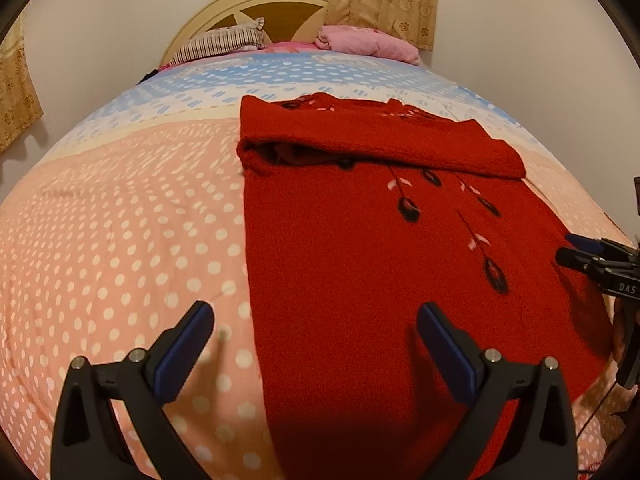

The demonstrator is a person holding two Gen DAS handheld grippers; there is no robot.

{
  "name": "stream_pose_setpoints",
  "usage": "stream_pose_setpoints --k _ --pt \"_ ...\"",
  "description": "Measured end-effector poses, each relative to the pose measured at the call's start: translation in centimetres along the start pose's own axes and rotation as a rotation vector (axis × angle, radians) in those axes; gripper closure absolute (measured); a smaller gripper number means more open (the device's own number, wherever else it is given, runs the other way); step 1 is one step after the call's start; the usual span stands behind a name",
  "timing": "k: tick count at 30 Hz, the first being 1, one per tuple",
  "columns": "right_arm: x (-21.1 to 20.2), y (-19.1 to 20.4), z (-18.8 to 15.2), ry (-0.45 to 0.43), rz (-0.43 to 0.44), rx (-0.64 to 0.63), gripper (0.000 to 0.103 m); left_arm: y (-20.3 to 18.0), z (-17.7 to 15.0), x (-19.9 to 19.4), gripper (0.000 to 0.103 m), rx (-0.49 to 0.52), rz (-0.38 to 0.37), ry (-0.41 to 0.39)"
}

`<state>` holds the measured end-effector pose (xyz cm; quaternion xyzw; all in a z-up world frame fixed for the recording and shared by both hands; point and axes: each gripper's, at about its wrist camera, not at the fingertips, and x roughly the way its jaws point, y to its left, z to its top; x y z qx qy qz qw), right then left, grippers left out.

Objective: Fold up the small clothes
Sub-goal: 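Close the left gripper on the cardigan hem while the right gripper grasps the hem too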

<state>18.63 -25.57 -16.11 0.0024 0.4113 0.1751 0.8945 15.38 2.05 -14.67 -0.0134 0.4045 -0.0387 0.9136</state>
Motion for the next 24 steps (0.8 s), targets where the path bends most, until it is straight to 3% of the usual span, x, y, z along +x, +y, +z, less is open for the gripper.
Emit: stream_pose_setpoints --k 14,22,24 --pt "-1.3 1.1 -2.4 -0.033 -0.018 -0.042 0.029 2.0 -2.9 -3.7 0.002 -0.047 -0.122 0.062" --pt "-1.8 1.0 -3.1 -0.062 -0.010 -0.033 0.029 3.1 -6.7 -4.4 0.026 -0.110 -0.254 0.196" --pt "-1.8 1.1 -3.3 -0.068 -0.014 -0.035 0.029 3.0 -7.6 -4.3 0.028 -0.125 -0.276 0.229"
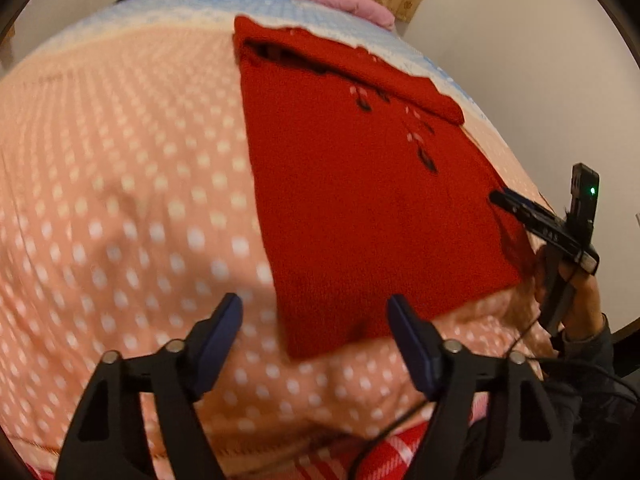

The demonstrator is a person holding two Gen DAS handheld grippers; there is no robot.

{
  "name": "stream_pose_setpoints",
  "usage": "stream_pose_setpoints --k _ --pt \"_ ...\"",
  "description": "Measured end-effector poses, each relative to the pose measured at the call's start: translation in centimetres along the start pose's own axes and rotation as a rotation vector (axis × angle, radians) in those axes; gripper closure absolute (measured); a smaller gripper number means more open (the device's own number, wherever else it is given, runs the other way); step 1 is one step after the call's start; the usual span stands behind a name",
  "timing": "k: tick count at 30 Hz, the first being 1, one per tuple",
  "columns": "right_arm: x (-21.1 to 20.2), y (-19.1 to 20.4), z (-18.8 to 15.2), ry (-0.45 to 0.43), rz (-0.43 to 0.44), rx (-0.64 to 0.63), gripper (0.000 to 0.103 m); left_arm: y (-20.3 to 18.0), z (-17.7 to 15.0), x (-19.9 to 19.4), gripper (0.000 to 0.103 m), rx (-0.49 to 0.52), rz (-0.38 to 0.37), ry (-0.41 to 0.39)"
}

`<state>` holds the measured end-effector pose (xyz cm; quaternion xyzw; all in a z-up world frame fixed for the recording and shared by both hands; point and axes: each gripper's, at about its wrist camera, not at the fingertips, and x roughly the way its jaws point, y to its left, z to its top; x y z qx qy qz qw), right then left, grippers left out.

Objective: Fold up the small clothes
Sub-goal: 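Close the left gripper on the cardigan hem while the right gripper grasps the hem too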

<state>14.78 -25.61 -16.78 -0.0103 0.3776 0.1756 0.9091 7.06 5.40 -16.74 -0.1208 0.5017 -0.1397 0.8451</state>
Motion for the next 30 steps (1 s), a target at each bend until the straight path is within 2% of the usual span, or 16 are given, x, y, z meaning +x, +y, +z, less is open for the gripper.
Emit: stream_pose_setpoints --k 2,3,4,9,11,14,15,16,19,21,25,27,30 --pt "0.0 0.2 -0.1 -0.002 -0.006 -0.010 0.028 0.0 -0.7 0.6 0.028 -0.027 -0.061 0.046" --pt "-0.1 0.2 -0.1 -0.003 -0.007 -0.013 0.028 0.0 -0.8 0.9 0.032 -0.034 -0.071 0.056" --pt "-0.2 0.2 -0.2 -0.006 -0.007 -0.013 0.028 0.0 -0.9 1.2 0.035 -0.038 -0.077 0.058" --pt "-0.2 0.3 -0.6 -0.023 -0.010 -0.020 0.028 0.3 -1.2 2.0 0.038 -0.062 -0.117 0.055" --pt "-0.3 0.3 -0.8 -0.030 -0.009 -0.023 0.028 0.8 -1.1 2.3 0.039 -0.072 -0.108 0.041" --pt "-0.3 0.3 -0.9 -0.040 -0.011 -0.025 0.027 0.9 -1.0 2.9 0.065 -0.082 -0.137 0.052" --pt "-0.3 0.3 -0.9 -0.041 -0.012 -0.030 0.027 0.9 -1.3 2.6 0.079 -0.078 -0.139 0.058" --pt "-0.3 0.3 -0.9 -0.040 -0.012 -0.032 0.027 0.7 -1.2 2.5 0.085 -0.069 -0.140 0.058" --pt "-0.5 0.2 -0.8 -0.037 -0.006 -0.025 0.027 -0.5 -1.2 1.6 0.089 -0.001 -0.113 0.036" --pt "-0.9 -0.1 -0.7 -0.030 0.008 -0.006 0.027 -1.0 -1.0 0.5 0.091 0.027 -0.124 0.011" --pt "-2.5 -1.8 -0.5 -0.011 0.048 0.079 0.027 -1.0 -0.4 -1.7 0.096 0.028 -0.189 -0.057" --pt "-3.7 -2.9 -0.6 -0.008 0.052 0.128 0.027 -0.9 0.0 -2.5 0.096 0.019 -0.235 -0.084" --pt "-5.2 -4.5 -1.3 -0.005 0.061 0.193 0.027 -0.8 0.1 -3.1 0.096 0.026 -0.266 -0.105"
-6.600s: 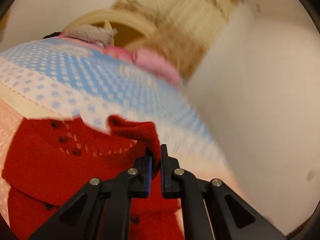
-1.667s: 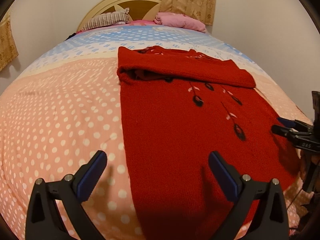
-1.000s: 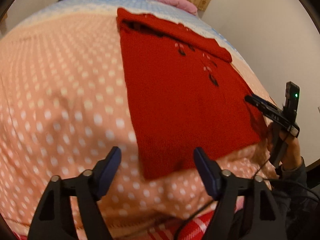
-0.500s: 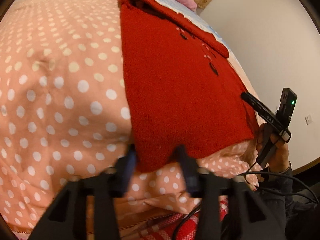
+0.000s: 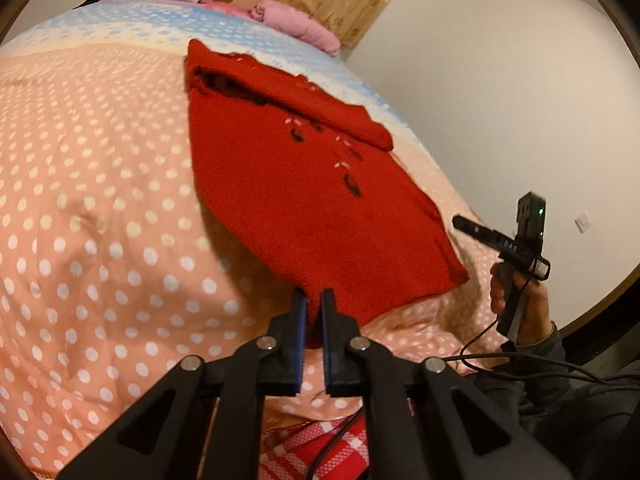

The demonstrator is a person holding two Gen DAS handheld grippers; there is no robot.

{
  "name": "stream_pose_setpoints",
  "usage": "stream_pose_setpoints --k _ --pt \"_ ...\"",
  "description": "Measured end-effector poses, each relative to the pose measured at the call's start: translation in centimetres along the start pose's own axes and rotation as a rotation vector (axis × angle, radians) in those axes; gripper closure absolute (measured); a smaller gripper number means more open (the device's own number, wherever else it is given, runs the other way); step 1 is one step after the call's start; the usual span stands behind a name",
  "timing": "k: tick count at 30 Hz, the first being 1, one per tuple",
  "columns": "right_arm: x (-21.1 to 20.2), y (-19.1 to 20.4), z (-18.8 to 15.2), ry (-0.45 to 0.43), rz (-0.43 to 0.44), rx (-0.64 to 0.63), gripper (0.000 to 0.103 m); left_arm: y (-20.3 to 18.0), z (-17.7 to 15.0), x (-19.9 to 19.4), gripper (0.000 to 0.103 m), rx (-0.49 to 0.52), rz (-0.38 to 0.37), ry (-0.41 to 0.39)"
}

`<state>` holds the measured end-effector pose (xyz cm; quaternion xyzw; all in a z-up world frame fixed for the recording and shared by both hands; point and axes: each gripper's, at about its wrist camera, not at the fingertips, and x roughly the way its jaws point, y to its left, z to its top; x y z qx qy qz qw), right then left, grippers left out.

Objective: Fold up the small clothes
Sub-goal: 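Close the left gripper on the cardigan hem while the right gripper grasps the hem too, then lift the hem with both grippers and fold it up toward the collar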

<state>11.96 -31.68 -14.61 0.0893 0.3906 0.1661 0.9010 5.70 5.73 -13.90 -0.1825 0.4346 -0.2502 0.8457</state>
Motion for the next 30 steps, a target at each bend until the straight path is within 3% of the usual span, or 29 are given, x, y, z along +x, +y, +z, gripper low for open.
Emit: stream_pose_setpoints --k 4,10,12,16,18,19,20,27,30 --pt "-1.2 -1.7 -1.6 0.047 0.046 0.078 0.027 0.8 -0.1 0.7 0.096 -0.014 -0.008 0.019" --pt "-1.5 -1.6 -4.3 0.100 0.045 0.065 0.033 1.8 -0.6 1.4 0.096 -0.053 -0.008 0.043" --pt "-1.8 -1.7 -4.7 0.110 0.050 0.070 0.041 2.1 -0.6 1.3 0.096 -0.070 -0.016 0.035" --pt "-1.9 -1.6 -6.0 0.158 0.133 0.094 0.074 2.3 -0.4 0.9 0.097 -0.080 -0.010 0.017" --pt "-2.0 -1.3 -6.6 0.155 0.140 0.082 0.078 2.2 -0.2 0.5 0.097 -0.080 -0.021 0.004" --pt "-2.0 -1.3 -6.6 0.152 0.143 0.086 0.091 2.3 -0.2 0.2 0.097 -0.079 -0.024 -0.002" --pt "-2.1 -1.4 -6.6 0.146 0.149 0.095 0.095 2.2 0.0 0.0 0.098 -0.078 -0.029 -0.008" --pt "-5.4 0.9 -5.7 0.053 0.314 0.027 0.096 2.4 0.9 -2.3 0.098 -0.082 -0.066 -0.078" --pt "-4.9 0.5 -5.8 0.053 0.308 0.041 0.096 2.6 0.8 -2.1 0.098 -0.097 -0.068 -0.076"
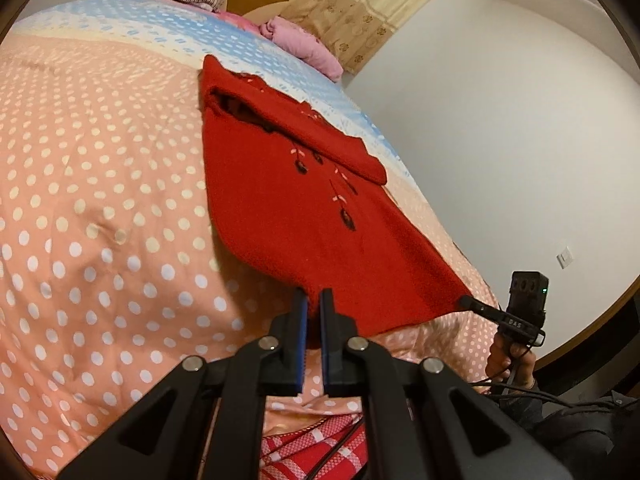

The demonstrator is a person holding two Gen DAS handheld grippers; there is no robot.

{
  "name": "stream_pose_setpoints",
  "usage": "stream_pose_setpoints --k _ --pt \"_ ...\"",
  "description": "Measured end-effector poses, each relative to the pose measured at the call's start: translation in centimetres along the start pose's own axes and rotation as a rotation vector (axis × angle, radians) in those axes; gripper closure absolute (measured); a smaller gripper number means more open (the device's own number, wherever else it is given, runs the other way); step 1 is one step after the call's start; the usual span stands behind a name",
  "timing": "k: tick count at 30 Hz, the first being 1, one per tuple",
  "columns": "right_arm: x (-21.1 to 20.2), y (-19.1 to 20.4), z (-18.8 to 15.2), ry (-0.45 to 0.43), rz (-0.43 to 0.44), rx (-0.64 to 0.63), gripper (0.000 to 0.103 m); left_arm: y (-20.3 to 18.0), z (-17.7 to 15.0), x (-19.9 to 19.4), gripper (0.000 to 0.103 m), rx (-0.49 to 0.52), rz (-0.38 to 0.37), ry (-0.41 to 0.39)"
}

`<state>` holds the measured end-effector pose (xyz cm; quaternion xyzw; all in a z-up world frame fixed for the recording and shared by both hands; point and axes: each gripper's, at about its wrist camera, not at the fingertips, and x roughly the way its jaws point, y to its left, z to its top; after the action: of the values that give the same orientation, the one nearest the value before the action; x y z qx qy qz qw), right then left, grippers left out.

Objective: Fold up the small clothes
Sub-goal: 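Lift the hem with both grippers and fold it up toward the collar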

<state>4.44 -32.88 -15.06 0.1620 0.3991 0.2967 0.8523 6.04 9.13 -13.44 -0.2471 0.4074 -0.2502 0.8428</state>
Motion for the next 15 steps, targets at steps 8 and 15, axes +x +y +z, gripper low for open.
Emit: stream_pose_setpoints --k 8,15 --pt "-2.5 -1.9 1.3 -0.134 0.108 0.117 0.096 -1.0 0.9 -0.8 0.098 0.027 -0.006 -0.044" --pt "-1.2 -3.2 2.9 -0.143 0.061 0.183 0.096 -2.1 2.6 -0.1 0.098 0.099 0.080 -0.055"
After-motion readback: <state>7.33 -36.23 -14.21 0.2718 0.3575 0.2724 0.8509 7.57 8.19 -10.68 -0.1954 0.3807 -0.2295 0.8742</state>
